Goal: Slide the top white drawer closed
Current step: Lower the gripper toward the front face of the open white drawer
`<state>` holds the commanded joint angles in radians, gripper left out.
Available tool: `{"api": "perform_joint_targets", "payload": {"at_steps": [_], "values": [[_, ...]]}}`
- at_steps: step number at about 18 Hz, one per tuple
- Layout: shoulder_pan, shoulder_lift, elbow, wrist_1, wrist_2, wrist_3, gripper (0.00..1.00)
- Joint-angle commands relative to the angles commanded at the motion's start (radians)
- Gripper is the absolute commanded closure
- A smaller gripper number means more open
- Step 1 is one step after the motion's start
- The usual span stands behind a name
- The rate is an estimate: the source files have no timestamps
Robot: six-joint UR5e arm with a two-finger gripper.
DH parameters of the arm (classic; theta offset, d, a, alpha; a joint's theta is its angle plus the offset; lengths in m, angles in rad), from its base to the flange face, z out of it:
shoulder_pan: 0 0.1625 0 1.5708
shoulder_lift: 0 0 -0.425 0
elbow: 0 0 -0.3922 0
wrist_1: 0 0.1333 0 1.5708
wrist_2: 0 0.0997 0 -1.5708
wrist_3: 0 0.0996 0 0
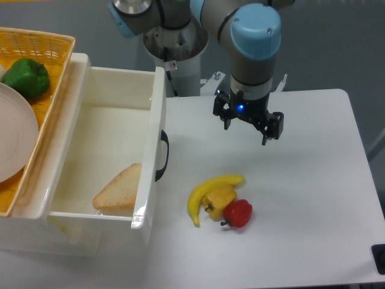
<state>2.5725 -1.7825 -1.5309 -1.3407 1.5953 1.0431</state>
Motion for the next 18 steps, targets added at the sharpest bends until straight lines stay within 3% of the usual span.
{"api": "perform_joint_targets", "payload": {"at_steps": [11,18], "values": [[0.000,-0.046,-0.026,0.020,0.000,-0.020,0.00],[-0.008,-0.075,-0.052,0.055,-0.005,-0.193,0.00]]}}
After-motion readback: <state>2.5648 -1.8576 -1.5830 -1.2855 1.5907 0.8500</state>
